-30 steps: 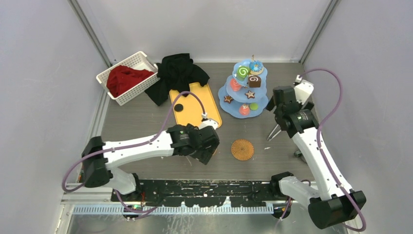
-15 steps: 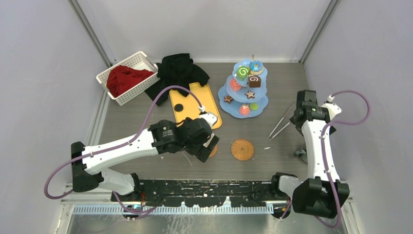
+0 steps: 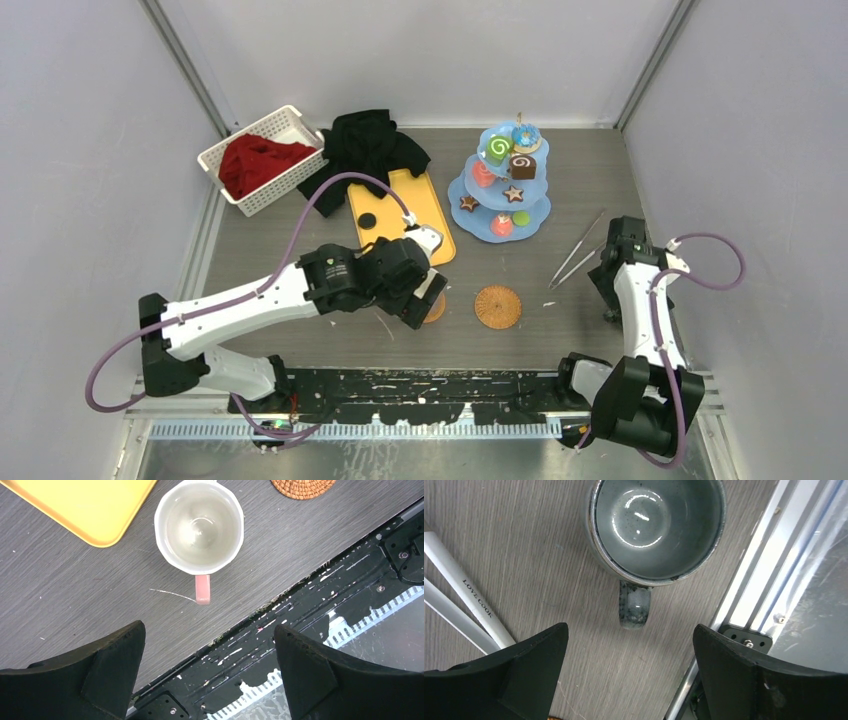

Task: Serve the afternoon tea
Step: Pick up the cup at the center of the board.

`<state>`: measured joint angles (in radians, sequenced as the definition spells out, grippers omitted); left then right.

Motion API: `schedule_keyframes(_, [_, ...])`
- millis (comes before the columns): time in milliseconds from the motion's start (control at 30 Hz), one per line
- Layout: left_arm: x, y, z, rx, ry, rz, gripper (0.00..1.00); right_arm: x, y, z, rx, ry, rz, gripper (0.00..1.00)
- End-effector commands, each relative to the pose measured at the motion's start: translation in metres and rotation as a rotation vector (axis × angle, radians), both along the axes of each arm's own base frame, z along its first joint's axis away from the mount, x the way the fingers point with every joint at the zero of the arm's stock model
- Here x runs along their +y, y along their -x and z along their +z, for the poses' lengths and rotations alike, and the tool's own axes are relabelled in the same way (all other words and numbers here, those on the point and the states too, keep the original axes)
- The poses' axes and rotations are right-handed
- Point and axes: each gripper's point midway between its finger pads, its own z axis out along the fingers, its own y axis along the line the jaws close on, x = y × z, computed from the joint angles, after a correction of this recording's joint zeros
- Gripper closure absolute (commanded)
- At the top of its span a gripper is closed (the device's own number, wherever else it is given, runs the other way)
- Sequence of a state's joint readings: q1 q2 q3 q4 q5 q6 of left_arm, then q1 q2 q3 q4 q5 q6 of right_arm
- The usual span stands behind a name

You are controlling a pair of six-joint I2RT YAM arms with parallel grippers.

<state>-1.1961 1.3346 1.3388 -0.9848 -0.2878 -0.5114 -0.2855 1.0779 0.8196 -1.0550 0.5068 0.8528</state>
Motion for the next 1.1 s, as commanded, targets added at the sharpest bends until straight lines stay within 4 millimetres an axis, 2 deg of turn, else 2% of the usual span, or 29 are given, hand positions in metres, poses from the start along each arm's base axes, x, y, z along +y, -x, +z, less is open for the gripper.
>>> schedule_keyframes(0, [-0.006, -0.004, 0.022, -0.040, 0.086, 0.000, 0.01, -0.002, -0.016, -0.010, -0.096, -0.003, -0.042, 0.01])
schedule_keyframes(300, [-0.013, 0.002, 0.011, -0.003, 0.072, -0.039, 0.00, -0.017, -0.024, -0.029, -0.100, 0.038, -0.103, 0.05])
schedule_keyframes(533, [-0.012, 0.000, 0.009, -0.008, 0.060, -0.038, 0.01, -0.020, -0.014, -0.043, -0.086, 0.047, -0.146, 0.20])
schedule_keyframes(700, [-0.011, 0.000, 0.007, -0.007, 0.056, -0.036, 0.01, -0.022, -0.009, -0.041, -0.107, 0.073, -0.174, 0.45])
schedule_keyframes(833, [-0.011, -0.001, 0.006, -0.008, 0.054, -0.038, 0.01, -0.028, -0.008, -0.035, -0.117, 0.110, -0.183, 0.60])
schedule_keyframes(867, [-0.012, -0.001, 0.006, -0.008, 0.050, -0.038, 0.01, -0.029, -0.007, -0.033, -0.116, 0.118, -0.185, 0.67])
schedule_keyframes(933, [-0.011, -0.001, 0.006, -0.007, 0.045, -0.036, 0.00, -0.031, -0.008, -0.029, -0.115, 0.126, -0.179, 0.87])
schedule_keyframes(967, [-0.011, -0.001, 0.007, -0.008, 0.047, -0.032, 0.01, -0.031, -0.009, -0.027, -0.119, 0.125, -0.173, 0.94])
schedule_keyframes(1000, [-0.011, -0.001, 0.008, -0.012, 0.051, -0.030, 0.01, -0.031, -0.011, -0.025, -0.125, 0.122, -0.170, 0.99])
schedule_keyframes(1067, [-0.008, -0.003, 0.012, -0.024, 0.059, -0.022, 0.00, -0.031, -0.014, -0.018, -0.138, 0.121, -0.158, 0.99])
